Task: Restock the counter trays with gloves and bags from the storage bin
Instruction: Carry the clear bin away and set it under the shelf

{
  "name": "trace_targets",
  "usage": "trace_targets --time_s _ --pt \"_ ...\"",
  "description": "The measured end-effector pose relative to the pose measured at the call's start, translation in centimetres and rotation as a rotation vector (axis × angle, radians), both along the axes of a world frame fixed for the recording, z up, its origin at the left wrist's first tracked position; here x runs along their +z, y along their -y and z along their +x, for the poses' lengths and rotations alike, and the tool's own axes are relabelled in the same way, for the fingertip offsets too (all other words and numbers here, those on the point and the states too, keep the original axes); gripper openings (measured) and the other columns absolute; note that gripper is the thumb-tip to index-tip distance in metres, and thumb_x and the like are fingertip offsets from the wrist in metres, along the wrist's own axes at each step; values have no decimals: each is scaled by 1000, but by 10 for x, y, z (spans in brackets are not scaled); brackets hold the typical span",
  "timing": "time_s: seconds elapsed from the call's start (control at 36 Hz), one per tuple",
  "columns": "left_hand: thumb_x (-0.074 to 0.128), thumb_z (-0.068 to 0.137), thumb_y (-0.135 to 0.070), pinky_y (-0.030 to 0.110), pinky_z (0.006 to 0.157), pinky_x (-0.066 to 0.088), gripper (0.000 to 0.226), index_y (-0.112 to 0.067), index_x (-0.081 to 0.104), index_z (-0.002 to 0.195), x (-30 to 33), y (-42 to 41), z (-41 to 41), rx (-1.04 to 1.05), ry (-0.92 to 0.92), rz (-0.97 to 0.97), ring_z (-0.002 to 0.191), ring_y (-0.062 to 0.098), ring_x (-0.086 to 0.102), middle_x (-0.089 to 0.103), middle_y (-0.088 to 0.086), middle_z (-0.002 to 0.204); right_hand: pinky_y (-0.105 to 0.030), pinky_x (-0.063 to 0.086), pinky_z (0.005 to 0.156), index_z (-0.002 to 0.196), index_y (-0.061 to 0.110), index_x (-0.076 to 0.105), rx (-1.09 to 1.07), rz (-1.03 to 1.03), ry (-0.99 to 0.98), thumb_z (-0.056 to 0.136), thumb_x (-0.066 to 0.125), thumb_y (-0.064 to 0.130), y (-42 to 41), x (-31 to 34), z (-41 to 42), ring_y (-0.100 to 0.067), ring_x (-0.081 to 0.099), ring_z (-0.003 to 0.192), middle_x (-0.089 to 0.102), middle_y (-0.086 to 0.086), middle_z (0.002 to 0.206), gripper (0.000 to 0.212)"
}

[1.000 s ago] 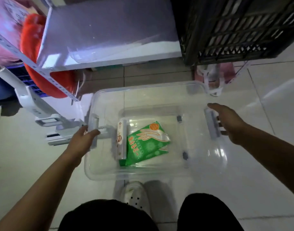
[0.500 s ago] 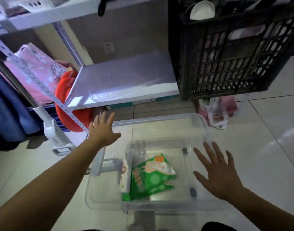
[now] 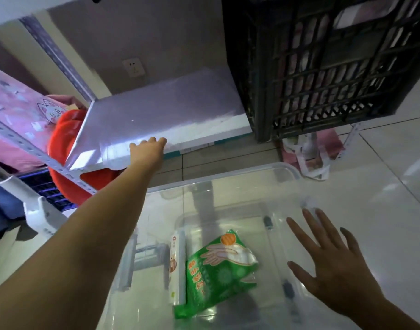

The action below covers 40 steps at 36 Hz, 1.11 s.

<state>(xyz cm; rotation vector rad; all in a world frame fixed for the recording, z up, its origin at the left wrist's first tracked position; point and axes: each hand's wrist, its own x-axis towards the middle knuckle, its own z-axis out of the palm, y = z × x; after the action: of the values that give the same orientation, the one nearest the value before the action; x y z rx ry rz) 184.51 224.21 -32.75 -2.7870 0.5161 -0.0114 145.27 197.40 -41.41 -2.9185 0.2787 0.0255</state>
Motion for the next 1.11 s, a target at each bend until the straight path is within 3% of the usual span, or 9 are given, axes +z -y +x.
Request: trace_targets --time_s 0.14,0.25,0.31,0.53,0.64,0.72,0.81,1.0,1.11 --pt "56 84 1 40 70 44 54 -20 45 132 17 -22 -64 -124 84 50 104 34 61 59 12 116 -57 18 117 154 43 -7 -4 21 -21 87 30 74 -5 1 1 -20 -17 151 -15 2 165 83" --pt "64 85 -3 43 82 51 68 -20 37 145 39 -34 -136 -226 122 -9 110 32 58 59 12 125 -51 21 118 152 42 -15 -29 124 15 89 30 71 -6 10 1 -18 -14 152 -15 3 165 82" --pt "65 82 0 44 87 49 70 -17 41 145 57 -37 -169 -250 165 -26 106 34 60 61 14 121 -50 26 117 152 42 -16 -24 166 56 92 34 67 -7 13 -3 -18 -8 153 -14 4 165 83" --pt "79 67 4 41 64 51 62 -7 60 125 182 -50 -250 -302 342 -68 71 36 62 64 17 86 -51 40 106 154 45 -7 -101 470 246 84 65 57 -13 52 8 -30 42 138 -7 5 167 101" --pt "74 76 -1 43 72 50 58 -10 59 131 253 -62 -265 -340 432 -131 85 39 65 69 18 106 -33 27 108 148 59 -2 -144 763 431 74 67 64 -21 108 33 2 10 143 1 15 165 101" --pt "76 83 -18 49 83 51 53 -16 60 133 300 -68 -262 -377 447 -248 100 39 65 69 15 118 -32 19 113 152 49 8 -173 860 590 82 74 47 -19 151 52 18 4 136 10 19 161 96" --pt "74 87 -24 53 92 50 51 -26 59 136 326 -64 -250 -386 384 -351 104 37 65 68 13 126 -39 32 114 152 41 22 -200 953 720 87 73 34 -12 183 58 -2 29 140 31 12 158 83" --pt "74 88 -23 32 98 43 49 -23 62 135 278 -52 -199 -194 -104 -379 114 28 63 65 10 132 -53 57 87 116 71 46 -281 915 599 93 64 35 -6 172 22 -12 64 110 61 30 110 46" --pt "76 86 -15 25 97 43 46 -16 64 130 217 -42 -179 -187 -348 -332 112 19 63 67 6 129 -52 55 90 133 53 49 -377 811 383 92 63 48 7 143 10 -26 64 109 60 0 135 44"
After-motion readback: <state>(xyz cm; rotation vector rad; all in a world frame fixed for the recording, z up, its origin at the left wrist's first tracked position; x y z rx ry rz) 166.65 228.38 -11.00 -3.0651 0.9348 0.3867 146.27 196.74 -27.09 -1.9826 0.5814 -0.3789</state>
